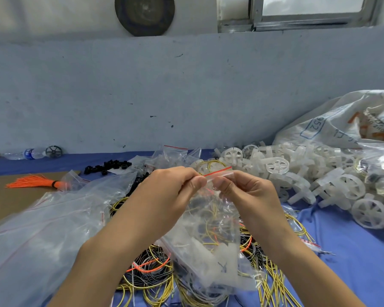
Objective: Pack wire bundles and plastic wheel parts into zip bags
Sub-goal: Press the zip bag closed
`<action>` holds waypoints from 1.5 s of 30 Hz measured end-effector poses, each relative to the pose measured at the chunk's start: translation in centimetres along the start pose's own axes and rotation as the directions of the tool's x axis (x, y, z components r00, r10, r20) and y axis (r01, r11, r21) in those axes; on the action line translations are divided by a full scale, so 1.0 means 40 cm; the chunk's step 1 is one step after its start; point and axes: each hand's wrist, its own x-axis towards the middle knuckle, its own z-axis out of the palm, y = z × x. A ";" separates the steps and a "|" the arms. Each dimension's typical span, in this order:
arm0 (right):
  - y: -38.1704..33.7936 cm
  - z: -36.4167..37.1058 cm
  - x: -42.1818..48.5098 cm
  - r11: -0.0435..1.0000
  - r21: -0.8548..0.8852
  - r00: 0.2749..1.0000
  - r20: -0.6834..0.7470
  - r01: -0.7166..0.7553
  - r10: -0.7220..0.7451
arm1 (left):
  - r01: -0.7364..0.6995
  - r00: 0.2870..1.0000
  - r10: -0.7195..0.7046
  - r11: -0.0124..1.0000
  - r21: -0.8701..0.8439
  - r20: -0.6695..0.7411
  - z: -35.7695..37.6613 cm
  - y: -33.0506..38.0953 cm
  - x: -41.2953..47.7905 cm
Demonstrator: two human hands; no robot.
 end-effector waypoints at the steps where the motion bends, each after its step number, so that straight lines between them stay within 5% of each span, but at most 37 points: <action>1: 0.003 -0.005 0.001 1.000 0.012 1.000 -0.011 -0.017 0.017 | 0.011 1.000 -0.010 1.000 -0.020 0.028 -0.001 -0.003 -0.002; 39: 0.019 -0.008 0.006 0.958 0.179 0.971 0.121 -0.224 0.205 | 0.059 0.996 -0.058 0.998 -0.013 0.067 0.005 -0.012 -0.004; 45: 0.007 0.010 -0.001 0.971 0.072 0.969 0.116 -0.228 0.219 | 0.070 0.996 -0.066 0.996 -0.049 0.067 0.014 -0.005 -0.004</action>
